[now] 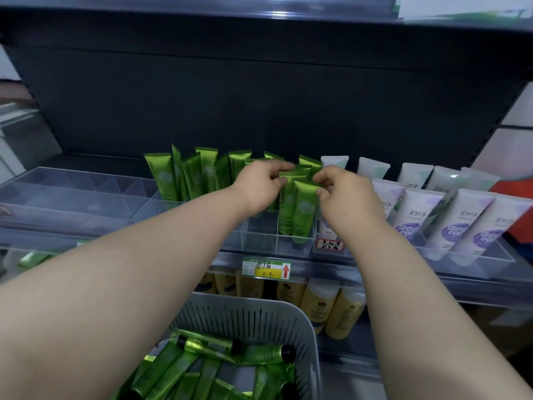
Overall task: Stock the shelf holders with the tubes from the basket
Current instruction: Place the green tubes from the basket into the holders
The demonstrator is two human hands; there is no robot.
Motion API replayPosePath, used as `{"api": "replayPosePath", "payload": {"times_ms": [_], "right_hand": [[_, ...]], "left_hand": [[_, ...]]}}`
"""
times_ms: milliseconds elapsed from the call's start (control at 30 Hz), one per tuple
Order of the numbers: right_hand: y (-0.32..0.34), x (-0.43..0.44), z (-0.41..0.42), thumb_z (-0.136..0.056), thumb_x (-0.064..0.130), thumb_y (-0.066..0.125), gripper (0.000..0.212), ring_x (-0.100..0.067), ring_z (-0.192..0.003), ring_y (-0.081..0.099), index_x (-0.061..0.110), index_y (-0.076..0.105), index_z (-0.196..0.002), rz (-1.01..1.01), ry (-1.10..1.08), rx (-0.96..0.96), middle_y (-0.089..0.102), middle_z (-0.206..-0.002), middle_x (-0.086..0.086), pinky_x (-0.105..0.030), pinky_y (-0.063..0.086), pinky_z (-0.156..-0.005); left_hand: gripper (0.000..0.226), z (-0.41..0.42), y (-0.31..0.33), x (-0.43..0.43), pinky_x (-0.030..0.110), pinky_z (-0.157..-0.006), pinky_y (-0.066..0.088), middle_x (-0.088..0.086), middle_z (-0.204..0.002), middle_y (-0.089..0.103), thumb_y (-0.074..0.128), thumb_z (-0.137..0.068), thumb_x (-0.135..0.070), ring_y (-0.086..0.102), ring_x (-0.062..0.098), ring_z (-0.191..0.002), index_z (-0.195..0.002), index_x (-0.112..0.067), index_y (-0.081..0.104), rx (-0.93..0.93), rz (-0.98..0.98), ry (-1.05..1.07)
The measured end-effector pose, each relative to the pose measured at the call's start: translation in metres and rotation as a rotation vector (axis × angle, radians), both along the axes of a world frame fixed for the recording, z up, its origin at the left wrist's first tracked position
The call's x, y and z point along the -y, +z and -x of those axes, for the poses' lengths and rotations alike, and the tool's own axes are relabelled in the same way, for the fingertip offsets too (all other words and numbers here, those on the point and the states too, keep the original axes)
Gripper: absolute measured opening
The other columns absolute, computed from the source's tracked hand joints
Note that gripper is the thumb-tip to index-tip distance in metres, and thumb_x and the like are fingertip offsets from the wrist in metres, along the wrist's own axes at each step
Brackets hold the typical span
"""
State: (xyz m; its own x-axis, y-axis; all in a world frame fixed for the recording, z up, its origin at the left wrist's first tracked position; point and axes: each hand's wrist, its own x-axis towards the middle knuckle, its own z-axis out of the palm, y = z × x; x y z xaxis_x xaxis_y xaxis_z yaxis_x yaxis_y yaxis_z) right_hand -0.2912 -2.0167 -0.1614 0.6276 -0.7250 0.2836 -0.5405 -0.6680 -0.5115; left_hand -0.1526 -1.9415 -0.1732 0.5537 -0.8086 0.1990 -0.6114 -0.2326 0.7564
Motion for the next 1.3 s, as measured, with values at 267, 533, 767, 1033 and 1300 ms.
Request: {"api": "replayPosePath", "payload": {"times_ms": [267, 533, 767, 1033, 1300], "right_hand": [[-0.002, -0.006, 0.000, -0.092, 0.016, 0.052, 0.039, -0.027, -0.108, 0.055, 0.028, 0.052, -0.129, 0.090, 0.006, -0.022, 0.054, -0.127, -0.003, -0.032, 0.045, -0.077], [0.001, -0.040, 0.002, -0.092, 0.021, 0.050, 0.040, -0.023, -0.113, 0.053, 0.029, 0.049, -0.131, 0.277, 0.053, -0.047, 0.047, -0.134, 0.004, -0.034, 0.046, -0.078], [-0.029, -0.088, -0.002, -0.092, 0.023, 0.051, 0.044, -0.022, -0.121, 0.047, 0.026, 0.042, -0.135, 0.314, 0.291, -0.282, 0.042, -0.138, 0.003, -0.038, 0.050, -0.087], [-0.076, -0.133, 0.006, -0.090, 0.031, 0.054, 0.048, -0.024, -0.123, 0.046, 0.027, 0.039, -0.136, 0.207, 0.411, -0.572, 0.043, -0.136, 0.002, -0.038, 0.047, -0.089], [-0.159, -0.180, 0.015, -0.090, 0.023, 0.054, 0.048, -0.028, -0.121, 0.049, 0.024, 0.040, -0.136, -0.081, 0.426, -0.810, 0.042, -0.136, -0.005, -0.039, 0.046, -0.094]], "left_hand": [[0.037, 0.005, 0.012, -0.010, 0.005, -0.089, 0.033, 0.004, -0.124, 0.061, 0.051, -0.092, -0.002, 0.056, 0.011, -0.113, -0.128, -0.012, 0.055, 0.138, 0.049, -0.002], [0.046, 0.017, 0.008, -0.062, 0.020, -0.107, 0.028, -0.002, -0.141, 0.047, 0.054, -0.093, -0.022, 0.041, 0.013, -0.130, -0.137, -0.028, 0.044, 0.382, -0.081, -0.056], [0.053, 0.024, -0.035, -0.136, 0.031, -0.109, 0.032, -0.006, -0.145, 0.040, 0.050, -0.094, -0.030, 0.033, 0.013, -0.134, -0.144, -0.027, 0.032, 0.542, -0.257, -0.069], [0.052, 0.032, -0.109, -0.226, 0.028, -0.074, 0.055, 0.000, -0.104, 0.071, 0.080, -0.060, -0.026, 0.068, 0.019, -0.092, -0.110, -0.019, 0.068, 0.697, -0.387, -0.103], [0.052, 0.038, -0.184, -0.281, 0.029, -0.106, 0.034, -0.001, -0.146, 0.037, 0.045, -0.094, -0.024, 0.033, 0.019, -0.134, -0.144, -0.026, 0.031, 0.345, -0.736, -0.081]]}}
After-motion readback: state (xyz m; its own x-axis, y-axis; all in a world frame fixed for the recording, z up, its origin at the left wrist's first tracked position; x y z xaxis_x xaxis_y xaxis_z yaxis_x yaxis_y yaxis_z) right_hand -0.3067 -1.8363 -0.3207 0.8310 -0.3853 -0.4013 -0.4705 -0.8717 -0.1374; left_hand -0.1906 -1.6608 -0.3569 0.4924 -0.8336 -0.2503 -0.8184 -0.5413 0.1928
